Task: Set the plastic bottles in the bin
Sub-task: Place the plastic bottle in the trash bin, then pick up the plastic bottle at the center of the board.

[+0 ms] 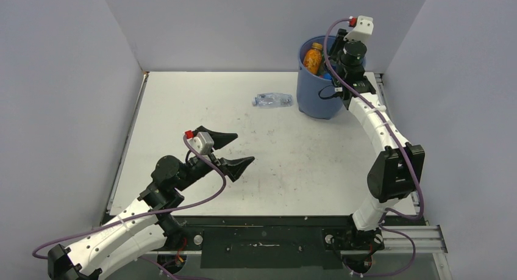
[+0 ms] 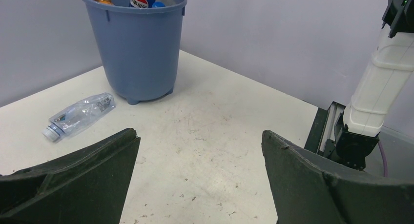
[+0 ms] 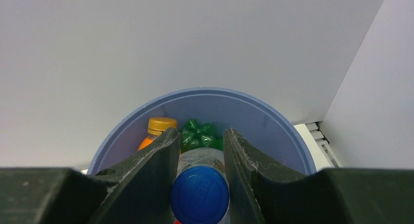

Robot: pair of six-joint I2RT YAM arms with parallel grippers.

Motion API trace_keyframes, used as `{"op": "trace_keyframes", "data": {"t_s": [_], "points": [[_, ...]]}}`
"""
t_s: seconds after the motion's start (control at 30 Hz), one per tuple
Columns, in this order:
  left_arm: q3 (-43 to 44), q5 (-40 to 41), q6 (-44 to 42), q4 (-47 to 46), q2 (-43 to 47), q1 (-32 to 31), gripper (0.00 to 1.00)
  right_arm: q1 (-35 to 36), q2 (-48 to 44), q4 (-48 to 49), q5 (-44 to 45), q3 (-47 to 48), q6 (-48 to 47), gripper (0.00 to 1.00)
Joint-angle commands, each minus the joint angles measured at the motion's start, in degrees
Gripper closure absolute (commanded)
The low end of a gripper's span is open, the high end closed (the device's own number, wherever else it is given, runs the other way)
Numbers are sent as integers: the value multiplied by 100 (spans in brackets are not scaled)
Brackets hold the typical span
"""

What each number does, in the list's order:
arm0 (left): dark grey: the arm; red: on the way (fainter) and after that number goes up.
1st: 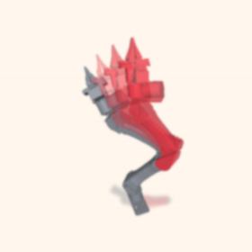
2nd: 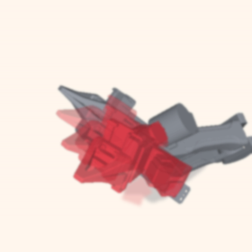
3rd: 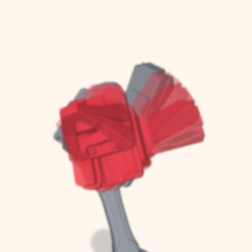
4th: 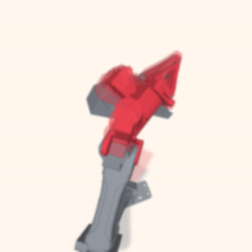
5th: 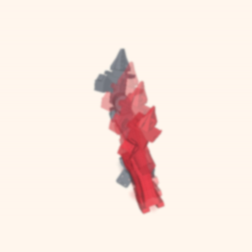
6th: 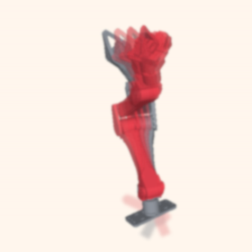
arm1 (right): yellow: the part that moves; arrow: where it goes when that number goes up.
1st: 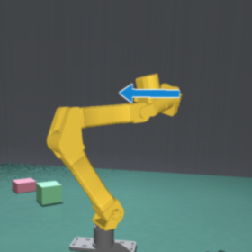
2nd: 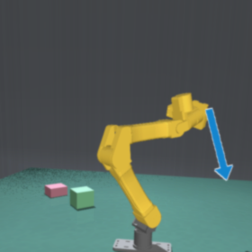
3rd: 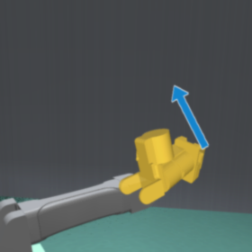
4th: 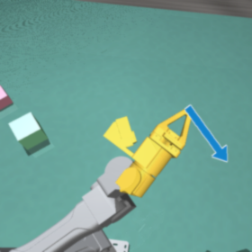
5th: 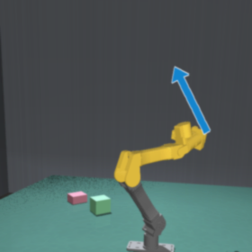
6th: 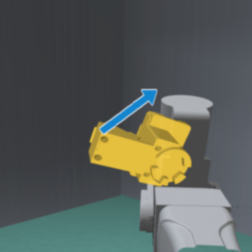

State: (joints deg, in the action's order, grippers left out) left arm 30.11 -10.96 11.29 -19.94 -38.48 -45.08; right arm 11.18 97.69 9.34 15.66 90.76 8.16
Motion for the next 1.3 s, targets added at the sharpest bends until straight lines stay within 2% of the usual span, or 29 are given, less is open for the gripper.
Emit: {"op": "trace_keyframes", "data": {"t_s": [0.0, 0.03, 0.17, 0.27, 0.57, 0.7, 0.83, 1.0, 1.07, 1.17, 1.27], "points": [[74, -47, -83, -150, 7, -29, 4, 12, 188, -523, -77, 92, 238, 68], [74, -49, -83, -150, 7, -34, 4, 16, 185, -537, -85, 94, 258, 64], [74, -49, -83, -142, 7, -35, 4, 16, 108, -588, -134, 209, 388, 36], [83, -62, -74, -144, -9, -33, 4, 14, 65, -742, -137, 469, 554, 22], [89, 118, -65, -113, -98, -26, 4, 65, -575, -915, -161, 838, 1208, 2], [189, 474, -145, 141, -215, -20, 4, 88, -1152, -917, -237, 613, 1584, 0], [249, 1116, -271, 371, -327, 3, 4, 129, -2190, -732, -455, -414, 2062, 0], [400, 2159, -273, 517, -834, 198, 4, 156, -4013, -57, -953, -2722, 2574, 1], [1003, 2456, -150, 1188, -1390, 328, 4, 171, -4667, 162, -1140, -3575, 2707, 1], [2395, 2283, -374, 2239, -2518, 470, 4, 178, -5578, 276, -1412, -4578, 2672, 1], [3136, 1888, -1042, 2294, -3522, 562, 4, 174, -6427, 63, -1488, -5359, 2763, 1]]}}
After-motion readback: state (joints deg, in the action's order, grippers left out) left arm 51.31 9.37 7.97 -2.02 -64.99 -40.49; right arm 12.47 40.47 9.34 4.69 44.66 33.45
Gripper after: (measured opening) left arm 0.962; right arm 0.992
